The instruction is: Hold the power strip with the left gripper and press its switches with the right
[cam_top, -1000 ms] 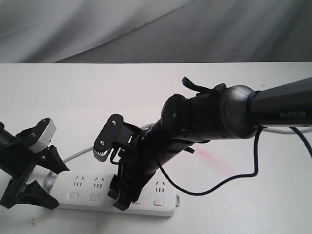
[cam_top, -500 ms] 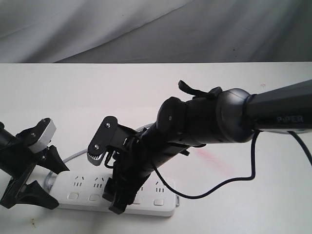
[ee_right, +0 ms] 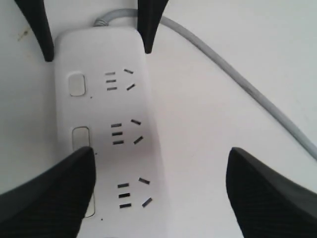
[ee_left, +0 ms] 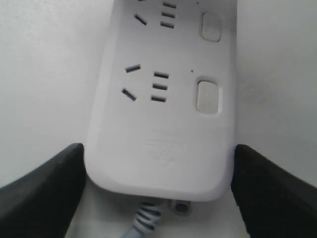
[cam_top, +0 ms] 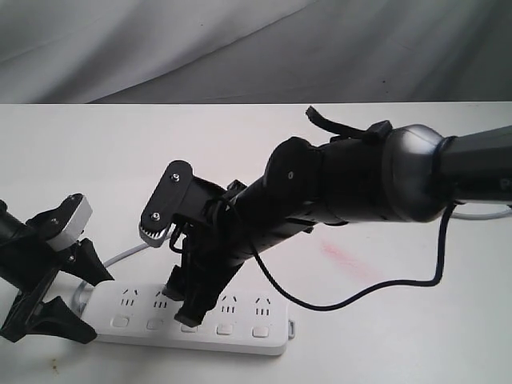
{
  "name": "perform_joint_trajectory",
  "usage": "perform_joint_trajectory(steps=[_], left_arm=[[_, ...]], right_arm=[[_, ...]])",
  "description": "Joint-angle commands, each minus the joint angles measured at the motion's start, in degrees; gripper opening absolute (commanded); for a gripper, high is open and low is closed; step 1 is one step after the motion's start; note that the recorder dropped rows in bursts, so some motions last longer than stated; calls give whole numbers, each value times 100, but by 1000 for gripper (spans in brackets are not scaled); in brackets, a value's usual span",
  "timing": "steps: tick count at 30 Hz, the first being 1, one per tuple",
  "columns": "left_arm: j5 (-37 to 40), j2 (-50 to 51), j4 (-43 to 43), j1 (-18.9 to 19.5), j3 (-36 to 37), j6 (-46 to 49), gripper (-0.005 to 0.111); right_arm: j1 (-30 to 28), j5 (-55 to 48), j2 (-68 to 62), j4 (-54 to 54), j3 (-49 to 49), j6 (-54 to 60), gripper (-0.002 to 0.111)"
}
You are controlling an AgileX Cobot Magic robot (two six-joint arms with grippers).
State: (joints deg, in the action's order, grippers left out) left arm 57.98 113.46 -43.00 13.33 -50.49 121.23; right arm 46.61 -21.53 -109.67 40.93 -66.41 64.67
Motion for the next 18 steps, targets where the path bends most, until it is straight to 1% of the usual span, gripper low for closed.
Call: perform_joint_trajectory(steps=[1, 6, 13, 18], left_arm=[[-377, 83, 469, -28, 98, -128, 64], [-377, 83, 469, -28, 98, -128, 64], [-366, 83, 469, -28, 98, -128, 64], [-366, 83, 469, -28, 98, -128, 64]], right_arm=[[5, -17, -263, -8, 173, 39, 67], [5, -193, -552, 17, 195, 39, 67], [-8, 163, 162, -28, 195, 39, 67], [-304, -223, 356, -44, 195, -88, 67]])
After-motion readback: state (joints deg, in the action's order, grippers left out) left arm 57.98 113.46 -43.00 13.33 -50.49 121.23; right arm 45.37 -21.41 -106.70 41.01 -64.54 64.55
